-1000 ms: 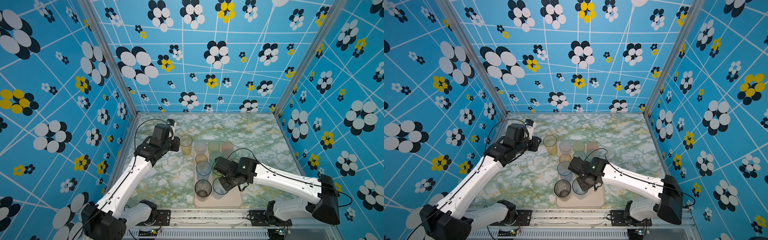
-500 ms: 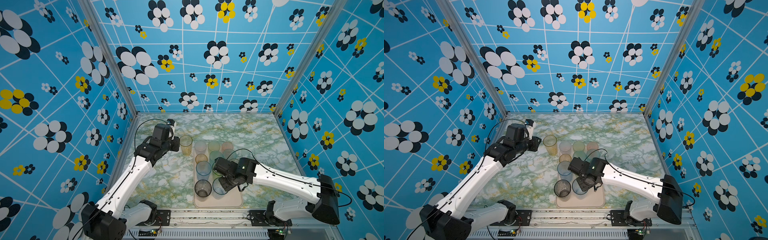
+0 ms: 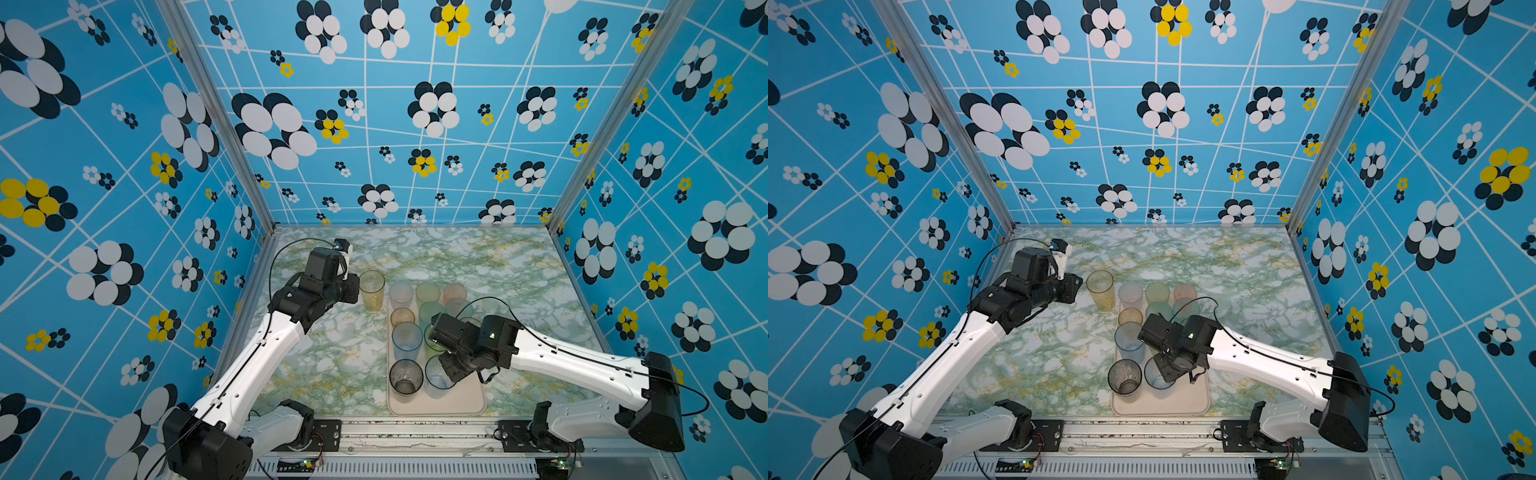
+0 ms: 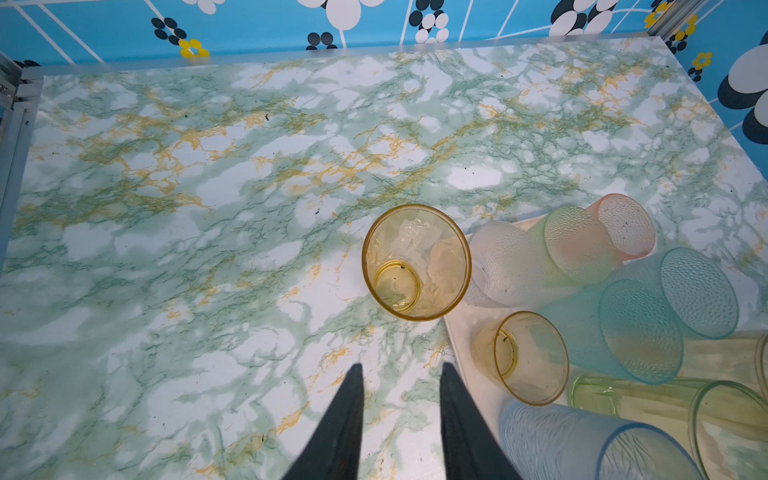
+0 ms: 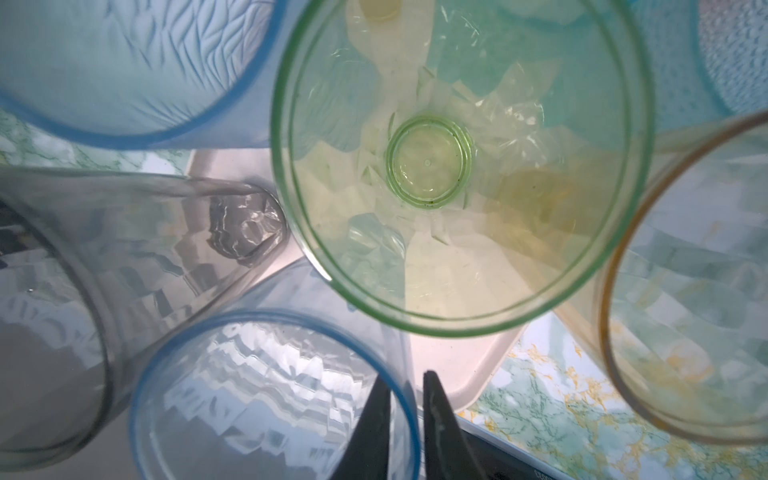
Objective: Place the glasses into the tray
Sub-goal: 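Lower the pale blue cup onto the tray beside the grey cup, then open the right gripper and raise it off the blue cup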
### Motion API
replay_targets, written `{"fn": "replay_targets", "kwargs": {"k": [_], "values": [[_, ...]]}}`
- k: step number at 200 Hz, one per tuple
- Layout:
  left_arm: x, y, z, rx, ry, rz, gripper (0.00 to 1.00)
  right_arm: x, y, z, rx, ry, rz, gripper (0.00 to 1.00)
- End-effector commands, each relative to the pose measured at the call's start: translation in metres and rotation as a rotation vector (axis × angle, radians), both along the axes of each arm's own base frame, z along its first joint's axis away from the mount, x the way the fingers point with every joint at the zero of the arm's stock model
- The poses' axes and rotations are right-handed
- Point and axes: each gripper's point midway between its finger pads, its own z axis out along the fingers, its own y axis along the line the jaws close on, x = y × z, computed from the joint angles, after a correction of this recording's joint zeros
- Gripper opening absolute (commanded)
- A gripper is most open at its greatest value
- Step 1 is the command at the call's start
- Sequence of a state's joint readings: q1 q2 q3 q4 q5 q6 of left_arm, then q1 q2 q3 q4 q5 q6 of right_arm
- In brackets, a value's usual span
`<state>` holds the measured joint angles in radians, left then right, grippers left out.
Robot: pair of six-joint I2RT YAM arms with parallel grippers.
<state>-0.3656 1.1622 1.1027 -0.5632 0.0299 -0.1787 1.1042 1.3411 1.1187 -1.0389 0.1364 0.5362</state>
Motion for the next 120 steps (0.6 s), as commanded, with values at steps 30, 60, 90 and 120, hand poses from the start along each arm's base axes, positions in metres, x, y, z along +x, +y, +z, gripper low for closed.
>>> {"fn": "replay_targets", "kwargs": {"k": [30, 60, 90, 120], "values": [[0.004, 0.006, -0.006, 0.041, 0.021, 0.016, 0.33, -0.004, -0.009, 0.01, 0.002, -0.01, -0.011, 0.23], [0.007, 0.006, -0.015, 0.049, 0.038, 0.019, 0.33, -0.003, -0.015, 0.02, 0.014, -0.04, -0.023, 0.25], [0.008, 0.007, -0.02, 0.056, 0.046, 0.025, 0.32, -0.002, -0.019, 0.027, 0.036, -0.063, -0.031, 0.27], [0.009, 0.014, -0.024, 0.079, 0.037, 0.049, 0.32, -0.001, -0.024, 0.037, 0.054, -0.087, -0.038, 0.28]]}}
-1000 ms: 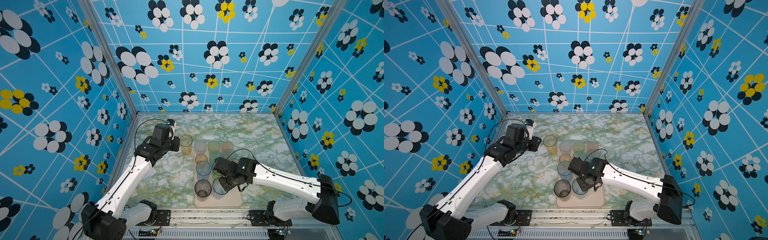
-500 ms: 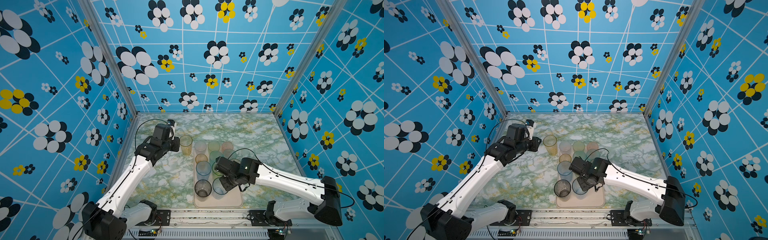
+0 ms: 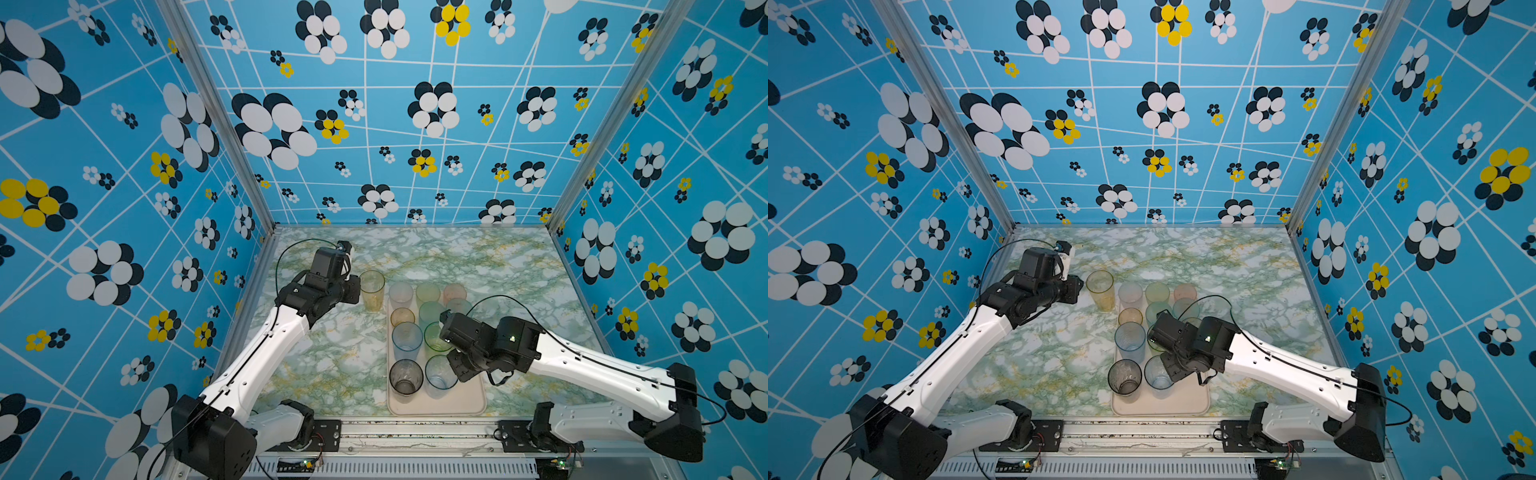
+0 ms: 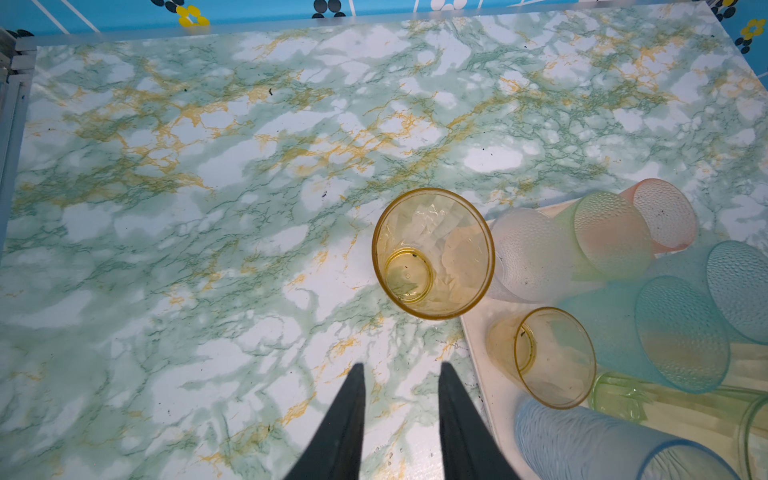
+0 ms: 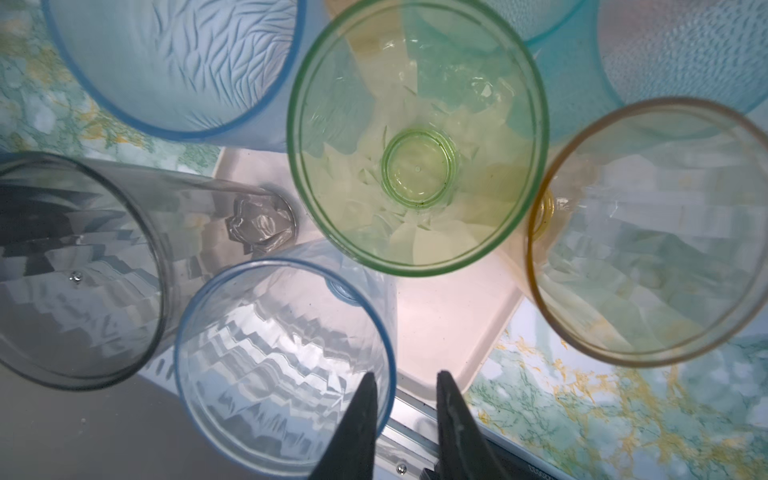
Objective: Place the glasses into the tray
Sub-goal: 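Open the right gripper and raise it off the blue cup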
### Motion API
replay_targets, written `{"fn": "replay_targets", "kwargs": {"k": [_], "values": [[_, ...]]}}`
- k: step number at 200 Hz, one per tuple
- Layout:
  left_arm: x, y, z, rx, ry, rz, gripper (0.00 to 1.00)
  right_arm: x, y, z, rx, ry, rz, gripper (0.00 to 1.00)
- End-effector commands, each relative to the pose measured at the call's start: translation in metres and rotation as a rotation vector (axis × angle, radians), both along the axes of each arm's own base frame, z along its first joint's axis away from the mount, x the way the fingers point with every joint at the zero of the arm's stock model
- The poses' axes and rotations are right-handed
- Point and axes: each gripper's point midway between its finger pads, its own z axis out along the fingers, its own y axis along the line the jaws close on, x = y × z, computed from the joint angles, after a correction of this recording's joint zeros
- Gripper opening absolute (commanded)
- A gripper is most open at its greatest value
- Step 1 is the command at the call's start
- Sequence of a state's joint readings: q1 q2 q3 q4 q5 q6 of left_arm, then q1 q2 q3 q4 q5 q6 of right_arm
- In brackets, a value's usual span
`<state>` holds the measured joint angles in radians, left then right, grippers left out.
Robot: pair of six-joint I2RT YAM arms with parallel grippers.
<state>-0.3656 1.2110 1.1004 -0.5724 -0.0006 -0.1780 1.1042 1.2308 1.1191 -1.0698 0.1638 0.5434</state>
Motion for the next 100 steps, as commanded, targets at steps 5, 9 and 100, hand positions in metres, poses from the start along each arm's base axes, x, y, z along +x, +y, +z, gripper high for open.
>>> {"fn": "replay_targets", "kwargs": {"k": [5, 9, 100], "values": [[0.003, 0.011, -0.005, 0.041, -0.012, 0.027, 0.32, 0.001, -0.012, 0.016, 0.004, -0.037, -0.029, 0.29], [0.003, 0.011, -0.005, 0.042, -0.014, 0.03, 0.32, 0.002, -0.013, 0.019, 0.008, -0.047, -0.034, 0.28], [0.03, 0.012, -0.013, 0.062, 0.031, 0.034, 0.3, 0.083, -0.06, 0.14, 0.215, -0.437, -0.244, 0.38]]}}
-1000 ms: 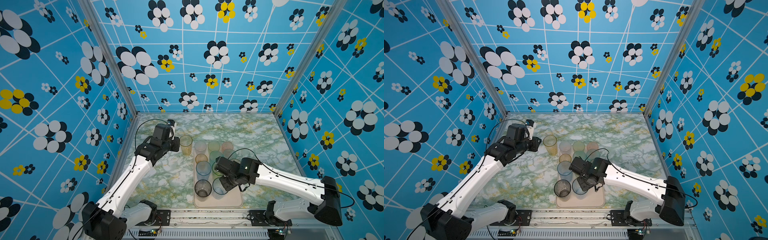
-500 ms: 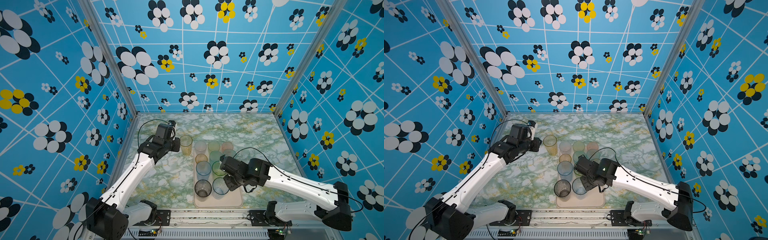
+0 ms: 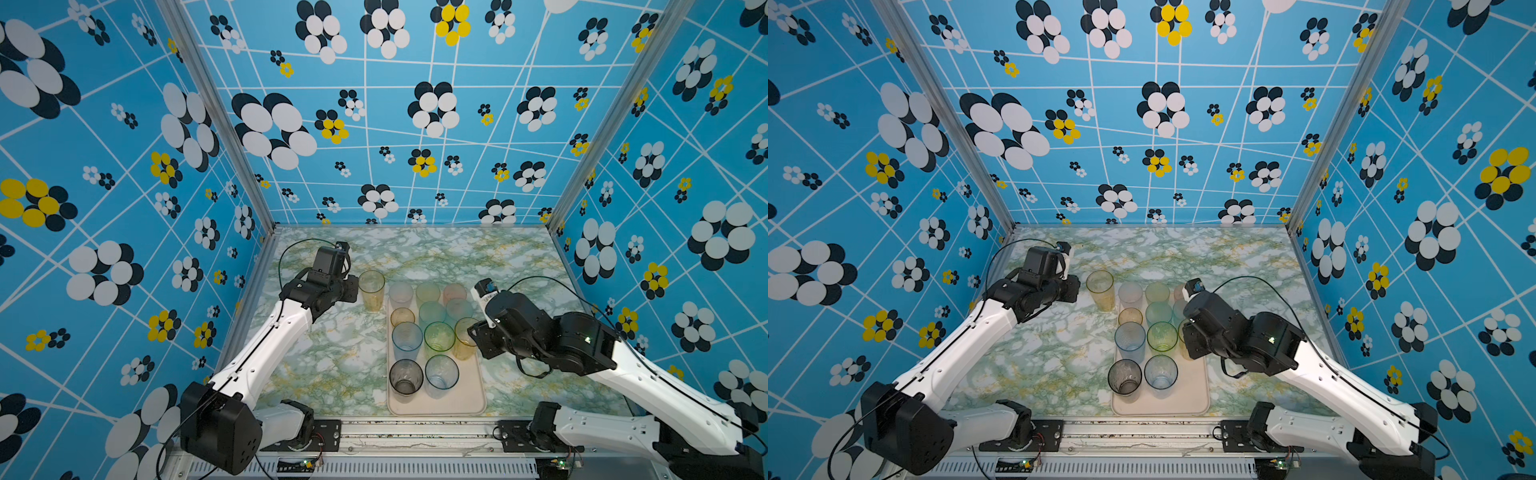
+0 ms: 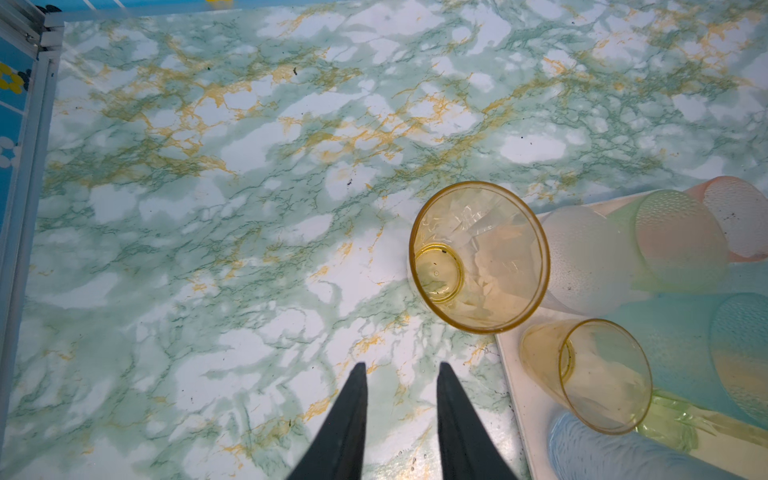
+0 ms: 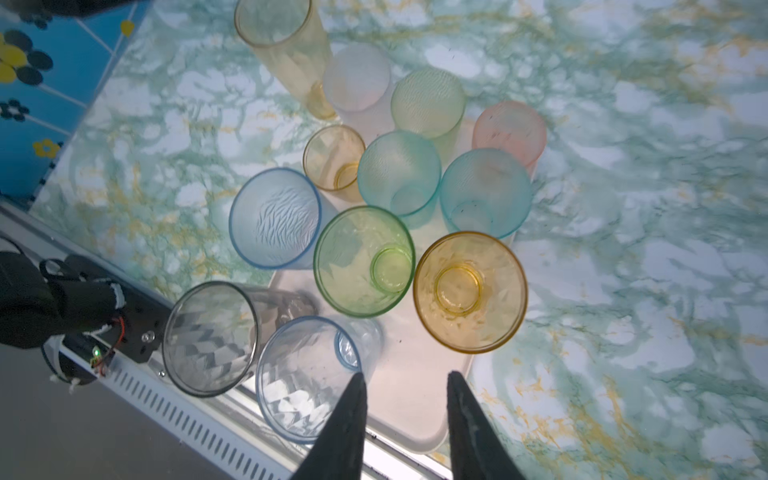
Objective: Place the glasses into the tray
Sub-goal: 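Open the right gripper and raise it off the blue cup, then lower the left gripper onto the tall yellow cup rim while right gripper withdraws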
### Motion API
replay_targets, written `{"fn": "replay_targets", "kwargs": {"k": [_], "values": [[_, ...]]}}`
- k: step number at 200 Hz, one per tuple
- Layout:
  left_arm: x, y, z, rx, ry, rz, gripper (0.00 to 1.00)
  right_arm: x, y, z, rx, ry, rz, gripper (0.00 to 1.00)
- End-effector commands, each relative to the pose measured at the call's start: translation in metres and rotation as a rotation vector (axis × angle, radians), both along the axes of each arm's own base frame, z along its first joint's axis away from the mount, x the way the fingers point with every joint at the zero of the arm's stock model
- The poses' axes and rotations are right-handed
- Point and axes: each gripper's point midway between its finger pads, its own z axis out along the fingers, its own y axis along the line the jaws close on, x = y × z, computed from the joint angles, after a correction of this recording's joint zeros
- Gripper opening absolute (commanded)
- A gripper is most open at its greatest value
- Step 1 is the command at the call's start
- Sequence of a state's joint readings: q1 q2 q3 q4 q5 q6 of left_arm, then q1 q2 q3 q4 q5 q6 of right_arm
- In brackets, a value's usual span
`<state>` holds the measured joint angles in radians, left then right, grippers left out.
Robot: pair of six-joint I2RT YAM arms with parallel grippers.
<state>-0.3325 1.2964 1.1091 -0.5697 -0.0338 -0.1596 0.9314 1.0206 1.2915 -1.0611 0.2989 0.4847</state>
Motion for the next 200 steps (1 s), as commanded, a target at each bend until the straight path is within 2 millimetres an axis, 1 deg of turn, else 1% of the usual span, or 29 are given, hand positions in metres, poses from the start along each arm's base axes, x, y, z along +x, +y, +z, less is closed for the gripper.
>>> {"fn": "replay_targets", "kwargs": {"k": [1, 21, 39, 55, 75, 95, 122, 166, 200], "values": [[0.015, -0.002, 0.011, 0.003, -0.025, -0.01, 0.3, 0.031, -0.02, 0.025, -0.028, -0.103, -0.08, 0.39], [0.02, -0.005, 0.012, 0.001, -0.016, -0.014, 0.3, 0.055, -0.034, 0.028, -0.037, -0.112, -0.138, 0.41], [0.023, -0.007, 0.013, -0.005, -0.009, -0.02, 0.29, 0.076, -0.042, 0.021, -0.016, -0.094, -0.176, 0.42], [0.022, -0.008, 0.013, 0.0, 0.004, -0.028, 0.29, 0.091, -0.042, 0.012, 0.025, -0.067, -0.184, 0.42], [0.023, -0.005, 0.009, 0.029, 0.021, -0.022, 0.29, 0.103, -0.037, 0.003, 0.051, -0.039, -0.178, 0.42], [0.024, -0.004, 0.004, 0.044, 0.042, -0.027, 0.29, 0.109, -0.034, -0.003, 0.046, -0.019, -0.169, 0.42], [0.026, -0.009, -0.004, 0.042, 0.082, -0.047, 0.27, 0.113, -0.034, -0.002, 0.055, -0.019, -0.166, 0.42], [0.036, -0.015, -0.015, 0.044, 0.118, -0.059, 0.27, 0.114, -0.035, -0.001, 0.061, -0.024, -0.165, 0.42], [0.043, -0.018, -0.024, 0.052, 0.145, -0.071, 0.25, 0.113, -0.035, -0.002, 0.064, -0.02, -0.161, 0.42]]}}
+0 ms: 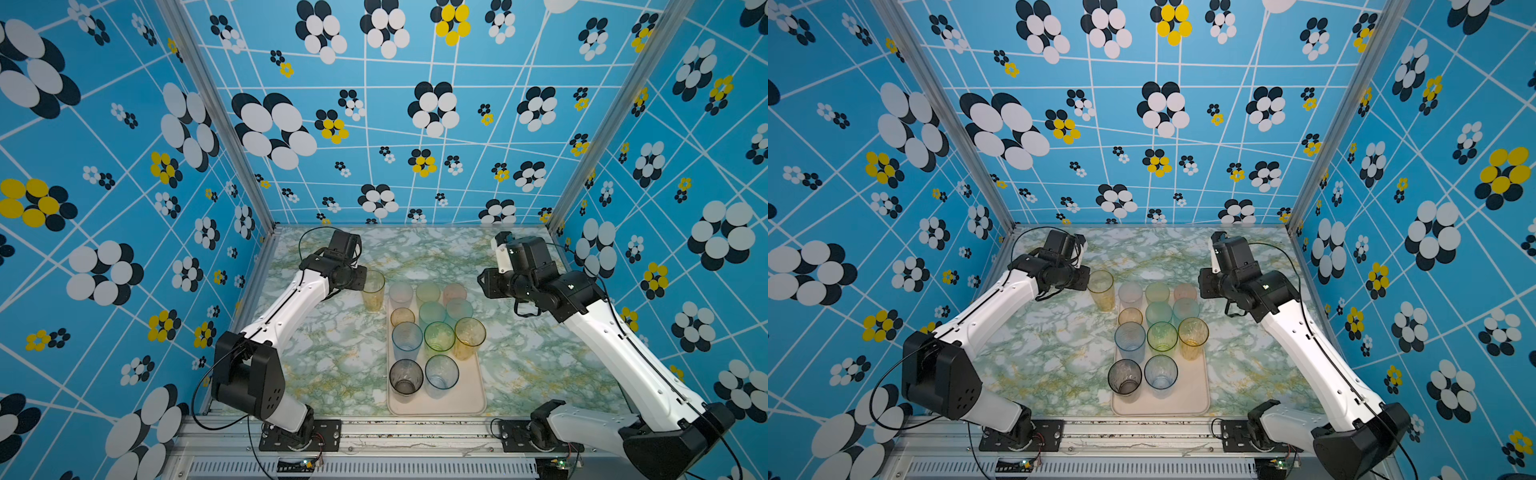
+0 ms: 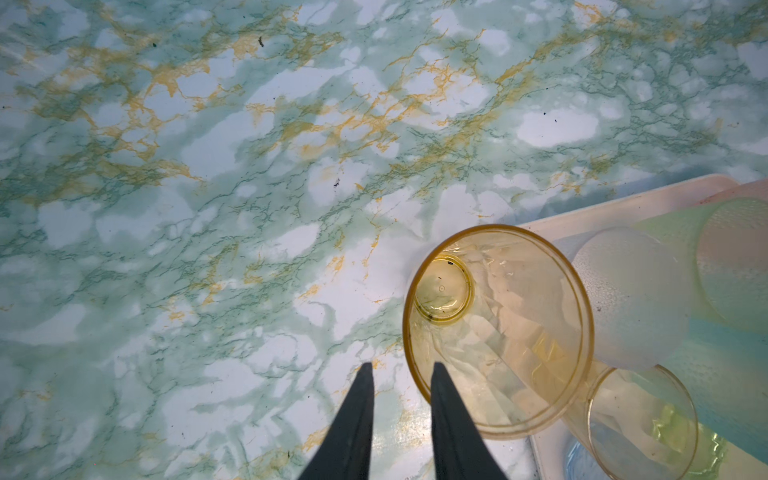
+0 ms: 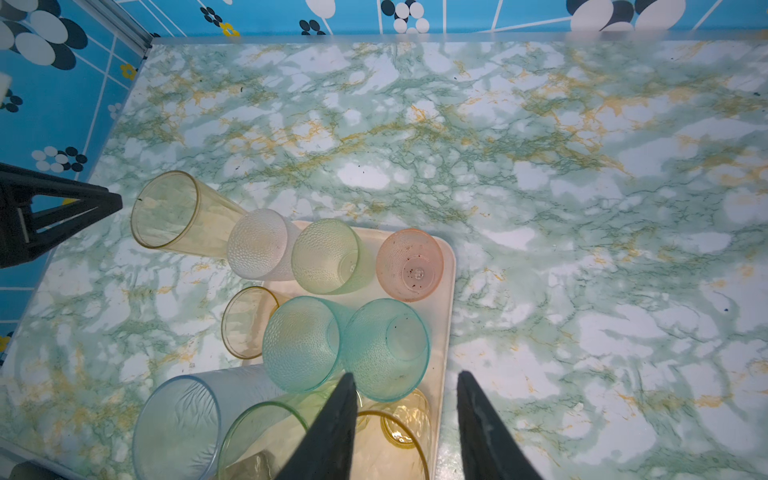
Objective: Place the glasses into the tray
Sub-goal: 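Lower the left gripper onto the tall yellow cup rim while right gripper withdraws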
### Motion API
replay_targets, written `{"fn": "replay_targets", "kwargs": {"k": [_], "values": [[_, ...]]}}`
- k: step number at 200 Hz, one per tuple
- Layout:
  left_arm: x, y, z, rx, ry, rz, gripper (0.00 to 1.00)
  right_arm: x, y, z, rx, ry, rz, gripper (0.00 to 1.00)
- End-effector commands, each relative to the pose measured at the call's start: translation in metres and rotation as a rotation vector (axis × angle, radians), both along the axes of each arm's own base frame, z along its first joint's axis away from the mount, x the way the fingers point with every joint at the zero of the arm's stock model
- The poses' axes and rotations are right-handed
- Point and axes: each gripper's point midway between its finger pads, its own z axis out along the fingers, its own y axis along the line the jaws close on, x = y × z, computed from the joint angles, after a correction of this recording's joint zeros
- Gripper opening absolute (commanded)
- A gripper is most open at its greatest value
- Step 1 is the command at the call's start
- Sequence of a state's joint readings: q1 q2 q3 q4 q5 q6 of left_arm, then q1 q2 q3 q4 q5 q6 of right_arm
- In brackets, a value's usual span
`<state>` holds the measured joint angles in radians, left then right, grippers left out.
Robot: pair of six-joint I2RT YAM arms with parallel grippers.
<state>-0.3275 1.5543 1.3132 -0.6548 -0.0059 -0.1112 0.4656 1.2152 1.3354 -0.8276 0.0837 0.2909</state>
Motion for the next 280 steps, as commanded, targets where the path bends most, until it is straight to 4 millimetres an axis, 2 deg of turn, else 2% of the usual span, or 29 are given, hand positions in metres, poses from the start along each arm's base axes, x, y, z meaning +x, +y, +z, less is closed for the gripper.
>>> {"fn": "replay_targets", "kwargs": {"k": [1, 86, 189, 280], "values": [[0.006, -0.003, 0.0, 0.0, 0.018, -0.021, 0.25, -0.001, 0.001, 0.001, 0.01, -0.008, 0.019, 0.42], [0.02, -0.005, -0.013, 0.045, 0.072, -0.038, 0.22, 0.004, 0.003, -0.004, 0.013, 0.004, 0.029, 0.42], [0.021, -0.008, -0.021, 0.071, 0.133, -0.068, 0.16, 0.011, 0.007, -0.012, 0.014, 0.024, 0.04, 0.42], [0.02, -0.01, -0.025, 0.082, 0.148, -0.081, 0.11, 0.01, 0.006, -0.01, 0.017, 0.02, 0.041, 0.42]]}}
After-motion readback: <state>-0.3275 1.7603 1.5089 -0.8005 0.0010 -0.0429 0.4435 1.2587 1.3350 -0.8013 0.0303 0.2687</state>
